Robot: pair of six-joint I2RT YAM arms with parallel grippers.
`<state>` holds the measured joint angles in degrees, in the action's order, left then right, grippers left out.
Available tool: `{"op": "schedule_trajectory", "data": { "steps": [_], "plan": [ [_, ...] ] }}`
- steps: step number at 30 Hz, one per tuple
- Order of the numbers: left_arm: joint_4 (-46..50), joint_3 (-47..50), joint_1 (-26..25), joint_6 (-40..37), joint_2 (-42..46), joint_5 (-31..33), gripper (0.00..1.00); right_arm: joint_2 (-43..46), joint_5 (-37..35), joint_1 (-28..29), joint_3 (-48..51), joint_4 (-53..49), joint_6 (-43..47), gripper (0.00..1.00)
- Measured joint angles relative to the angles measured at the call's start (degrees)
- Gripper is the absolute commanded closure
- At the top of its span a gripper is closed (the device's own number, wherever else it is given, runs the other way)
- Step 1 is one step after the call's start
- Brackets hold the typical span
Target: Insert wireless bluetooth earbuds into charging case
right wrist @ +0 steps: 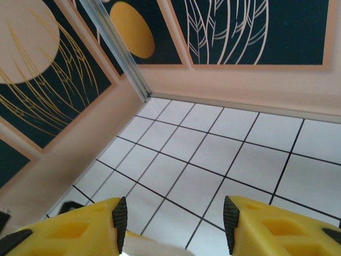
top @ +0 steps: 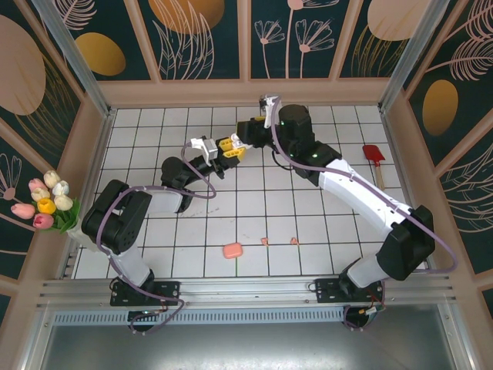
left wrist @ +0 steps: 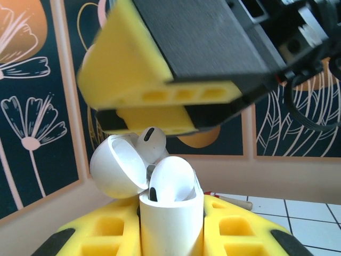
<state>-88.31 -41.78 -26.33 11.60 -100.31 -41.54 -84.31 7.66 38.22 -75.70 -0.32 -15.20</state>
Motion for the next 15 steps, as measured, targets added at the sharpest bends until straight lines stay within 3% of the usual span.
{"op": "schedule_trajectory", "data": {
  "steps": [15],
  "plan": [
    [0.02, 0.00, -0.15, -1.14, 0.00, -0.28, 1.00, 3.93, 2.86, -3.08, 1.62, 2.29, -4.74, 0.47]
  ]
}}
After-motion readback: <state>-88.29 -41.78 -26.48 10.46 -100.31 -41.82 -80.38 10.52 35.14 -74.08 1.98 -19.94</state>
